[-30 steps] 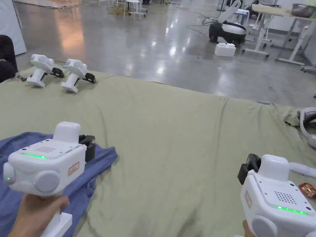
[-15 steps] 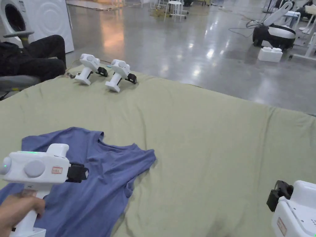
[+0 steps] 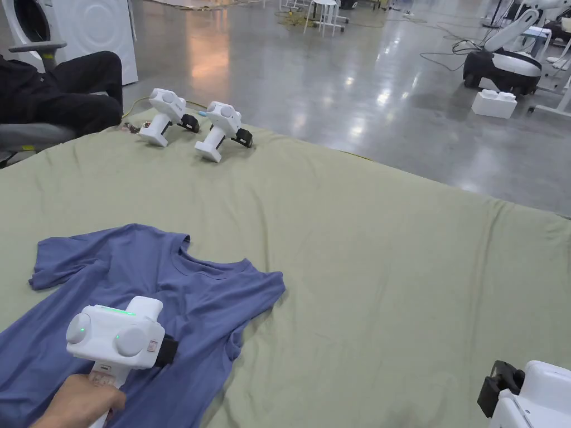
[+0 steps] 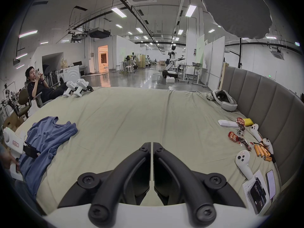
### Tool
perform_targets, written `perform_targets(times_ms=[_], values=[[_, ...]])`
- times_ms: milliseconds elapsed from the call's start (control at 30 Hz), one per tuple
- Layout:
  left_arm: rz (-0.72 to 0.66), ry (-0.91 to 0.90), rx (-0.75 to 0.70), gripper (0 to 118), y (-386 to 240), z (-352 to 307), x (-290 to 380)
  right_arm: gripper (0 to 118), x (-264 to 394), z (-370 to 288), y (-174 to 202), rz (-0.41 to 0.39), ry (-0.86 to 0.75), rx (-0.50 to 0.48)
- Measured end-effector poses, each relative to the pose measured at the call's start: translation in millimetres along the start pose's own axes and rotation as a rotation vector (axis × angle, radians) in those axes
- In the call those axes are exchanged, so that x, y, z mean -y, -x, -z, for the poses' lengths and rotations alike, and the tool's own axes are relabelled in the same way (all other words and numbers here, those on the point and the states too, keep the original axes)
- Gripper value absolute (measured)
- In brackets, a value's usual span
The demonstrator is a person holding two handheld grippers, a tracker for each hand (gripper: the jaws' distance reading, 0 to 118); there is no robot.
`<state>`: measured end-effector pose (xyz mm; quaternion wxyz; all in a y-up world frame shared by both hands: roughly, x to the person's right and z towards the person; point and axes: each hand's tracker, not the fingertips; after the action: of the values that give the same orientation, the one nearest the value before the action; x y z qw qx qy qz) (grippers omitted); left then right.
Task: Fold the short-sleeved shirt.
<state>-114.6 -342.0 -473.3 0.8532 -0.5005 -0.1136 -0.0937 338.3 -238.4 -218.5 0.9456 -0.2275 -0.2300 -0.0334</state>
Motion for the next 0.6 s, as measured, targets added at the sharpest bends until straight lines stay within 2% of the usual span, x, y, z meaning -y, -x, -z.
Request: perform_targets(times_ms=[33, 100, 133, 267, 333, 433, 500, 600], values=[[0.004, -0.004, 0.005, 53, 1, 0, -2, 5, 1, 1, 0, 0.003, 0.006, 0.0], [0.03, -0.023, -0.024, 8, -3, 3, -6, 5, 3, 3, 0, 0.009, 0.017, -0.001], [0.049, -0.025, -0.071, 6, -6, 0, -3, 5, 3, 3, 0, 0.01, 0.02, -0.003], [0.016, -0.016, -0.019, 3, 1, 3, -2, 5, 7, 3, 1, 0.006, 0.028, -0.007], [-0.053, -0.031, 0.023, 3, 9, -2, -4, 5, 7, 2, 0, 0.004, 0.028, -0.006], [-0.069, -0.133, 0.002, 3, 12, -22, -9, 5, 6, -1, -5, 0.011, 0.025, -0.001], [-0.107, -0.195, 0.044, 3, 15, -37, -16, 5, 4, -4, -8, 0.016, 0.016, 0.002], [-0.12, -0.235, 0.044, 3, 17, -66, -30, 5, 0, -8, -12, 0.017, -0.014, 0.012]])
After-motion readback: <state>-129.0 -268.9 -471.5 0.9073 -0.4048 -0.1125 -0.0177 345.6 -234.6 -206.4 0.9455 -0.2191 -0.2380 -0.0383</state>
